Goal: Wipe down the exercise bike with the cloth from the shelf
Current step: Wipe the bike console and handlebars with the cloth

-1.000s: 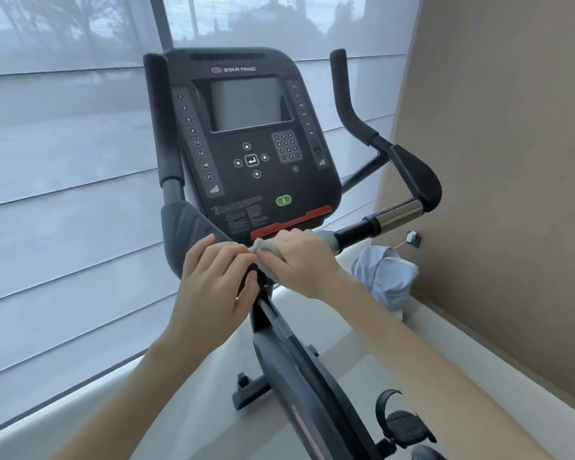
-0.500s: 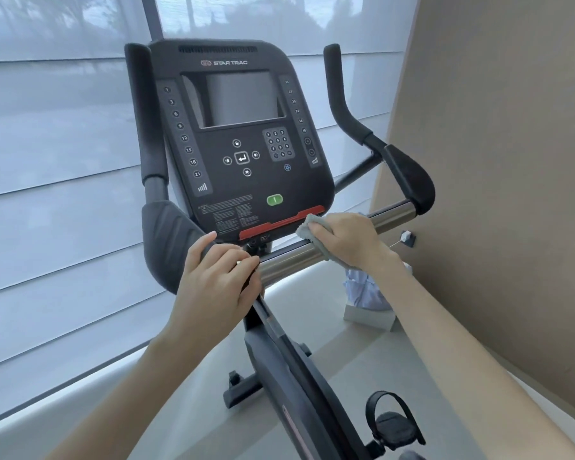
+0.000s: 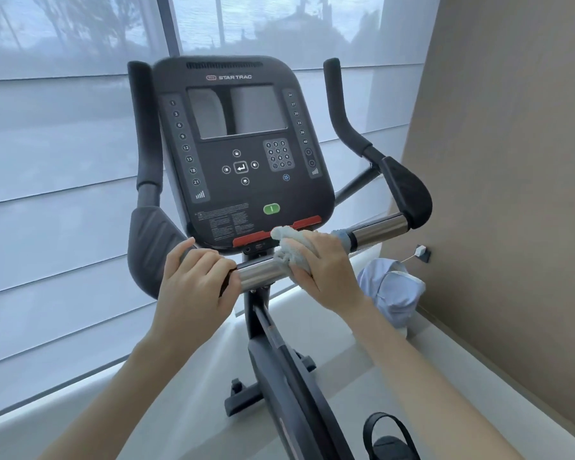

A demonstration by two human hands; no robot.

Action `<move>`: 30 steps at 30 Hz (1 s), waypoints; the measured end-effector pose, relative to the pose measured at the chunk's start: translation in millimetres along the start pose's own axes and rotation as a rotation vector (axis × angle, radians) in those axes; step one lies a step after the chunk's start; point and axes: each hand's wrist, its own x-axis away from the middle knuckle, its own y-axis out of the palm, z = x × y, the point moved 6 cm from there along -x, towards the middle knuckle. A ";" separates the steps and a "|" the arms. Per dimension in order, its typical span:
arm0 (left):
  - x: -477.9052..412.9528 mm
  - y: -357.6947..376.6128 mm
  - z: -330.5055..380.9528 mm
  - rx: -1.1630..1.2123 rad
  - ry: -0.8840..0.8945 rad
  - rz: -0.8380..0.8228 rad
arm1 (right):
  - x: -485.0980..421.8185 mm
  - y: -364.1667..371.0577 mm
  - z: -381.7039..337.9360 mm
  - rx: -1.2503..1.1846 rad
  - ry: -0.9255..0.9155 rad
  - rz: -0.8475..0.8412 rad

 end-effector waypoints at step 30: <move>49.6 -20.0 6.3 -0.131 -0.132 -0.069 | -36.3 12.9 21.8 0.122 0.216 -0.392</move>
